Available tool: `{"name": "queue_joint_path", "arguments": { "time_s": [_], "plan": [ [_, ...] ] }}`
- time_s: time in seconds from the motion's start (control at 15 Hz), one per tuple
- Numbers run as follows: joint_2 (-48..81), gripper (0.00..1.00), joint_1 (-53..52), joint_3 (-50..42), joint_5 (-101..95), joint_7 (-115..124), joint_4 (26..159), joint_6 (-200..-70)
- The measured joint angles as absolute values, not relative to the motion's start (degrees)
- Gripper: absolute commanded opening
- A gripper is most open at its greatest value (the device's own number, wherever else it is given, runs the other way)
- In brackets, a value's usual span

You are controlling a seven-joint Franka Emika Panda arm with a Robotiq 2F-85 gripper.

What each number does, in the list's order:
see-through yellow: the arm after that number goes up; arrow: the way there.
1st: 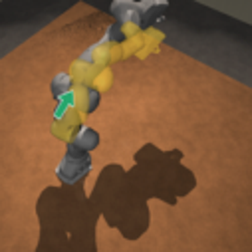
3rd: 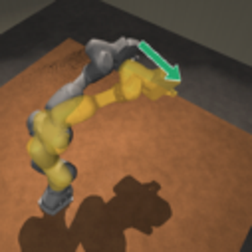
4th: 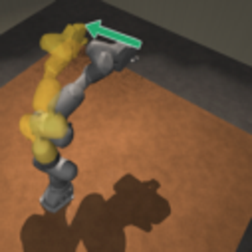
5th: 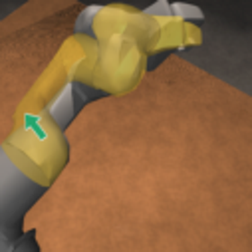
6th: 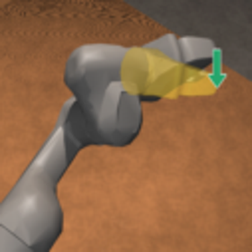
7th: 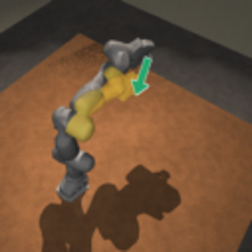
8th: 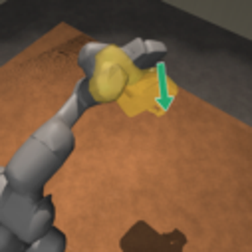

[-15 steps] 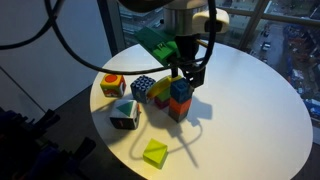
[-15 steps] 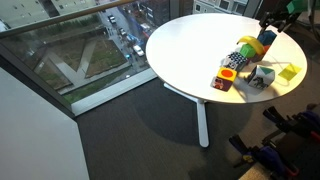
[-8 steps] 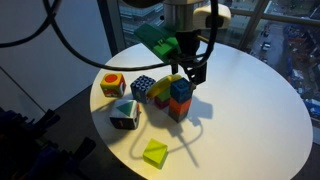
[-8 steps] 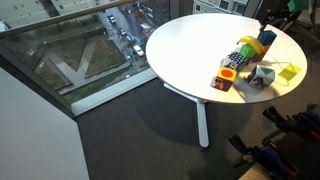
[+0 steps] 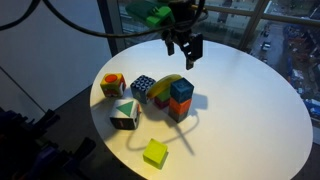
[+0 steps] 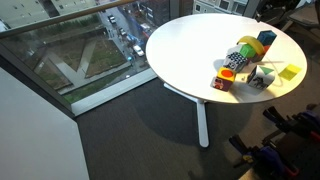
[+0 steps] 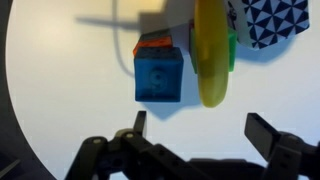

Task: Put the blue block on the orange block

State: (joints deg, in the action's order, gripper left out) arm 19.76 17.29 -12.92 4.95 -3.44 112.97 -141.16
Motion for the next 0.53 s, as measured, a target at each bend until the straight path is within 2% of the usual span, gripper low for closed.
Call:
{"name": "queue_joint_path", "arguments": {
  "time_s": [0.53],
  "plan": [
    [13.88,1.00,11.34,-12.47,2.27,-0.64,118.56,-140.55]
  ]
}}
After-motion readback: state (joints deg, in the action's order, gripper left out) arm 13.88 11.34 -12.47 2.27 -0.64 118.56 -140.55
